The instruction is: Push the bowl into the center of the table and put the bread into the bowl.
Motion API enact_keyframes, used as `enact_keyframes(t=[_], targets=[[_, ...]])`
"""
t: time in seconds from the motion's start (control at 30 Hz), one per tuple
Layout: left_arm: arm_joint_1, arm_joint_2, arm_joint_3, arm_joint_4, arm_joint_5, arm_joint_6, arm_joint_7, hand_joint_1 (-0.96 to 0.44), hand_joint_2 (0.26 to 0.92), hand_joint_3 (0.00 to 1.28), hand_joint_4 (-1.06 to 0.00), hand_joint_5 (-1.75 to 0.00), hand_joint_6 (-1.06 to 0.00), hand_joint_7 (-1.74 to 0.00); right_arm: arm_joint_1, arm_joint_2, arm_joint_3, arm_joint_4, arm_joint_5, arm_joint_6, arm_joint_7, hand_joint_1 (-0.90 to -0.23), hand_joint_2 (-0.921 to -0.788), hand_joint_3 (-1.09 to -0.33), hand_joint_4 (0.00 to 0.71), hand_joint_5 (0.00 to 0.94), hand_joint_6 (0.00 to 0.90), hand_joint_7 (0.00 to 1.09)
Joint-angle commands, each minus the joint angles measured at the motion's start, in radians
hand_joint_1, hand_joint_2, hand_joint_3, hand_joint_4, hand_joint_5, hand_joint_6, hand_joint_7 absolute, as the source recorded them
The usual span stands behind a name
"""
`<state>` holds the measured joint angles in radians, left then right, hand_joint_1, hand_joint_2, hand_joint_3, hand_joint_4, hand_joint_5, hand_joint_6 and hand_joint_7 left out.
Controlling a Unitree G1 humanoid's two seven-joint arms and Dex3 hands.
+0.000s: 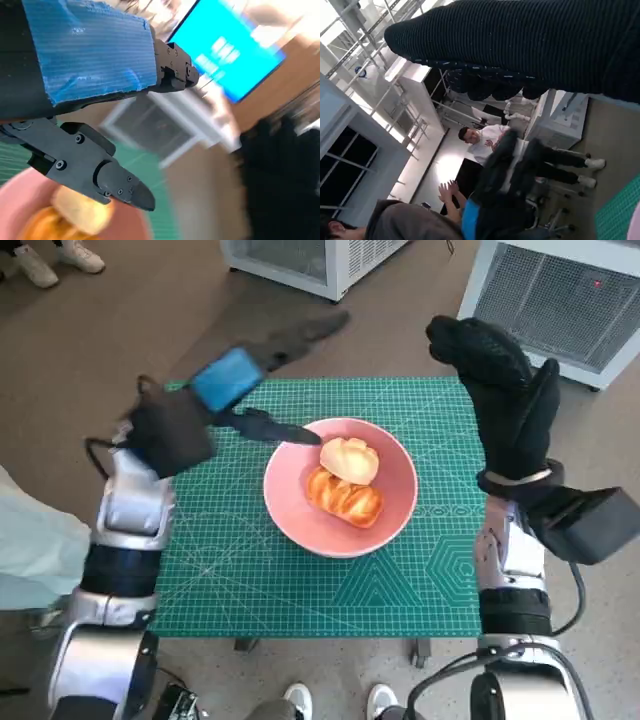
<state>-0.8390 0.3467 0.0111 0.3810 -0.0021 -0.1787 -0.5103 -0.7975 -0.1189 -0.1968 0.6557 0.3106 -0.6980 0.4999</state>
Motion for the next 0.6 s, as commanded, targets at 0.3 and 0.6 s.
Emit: enact_keyframes(t=[0.3, 0.6], targets=[[0.110, -0.161, 0.128, 0.012, -0.193, -0.228, 0.114, -0.68, 0.920, 0.21, -0.14, -0.03, -0.26, -0.05, -0.013, -0.017, 0.010, -0.008, -0.051, 0.015, -0.066, -0.722, -0.921, -0.718, 0.244, 0.002, 0.107, 0.41], [0.164, -0.215, 0.146, 0.010, -0.226, -0.290, 0.152, -0.73, 0.921, 0.24, -0.16, -0.03, -0.25, -0.05, -0.014, -0.022, 0.024, -0.057, -0.077, 0.026, -0.101, -0.723, -0.921, -0.719, 0.247, 0.003, 0.115, 0.40]])
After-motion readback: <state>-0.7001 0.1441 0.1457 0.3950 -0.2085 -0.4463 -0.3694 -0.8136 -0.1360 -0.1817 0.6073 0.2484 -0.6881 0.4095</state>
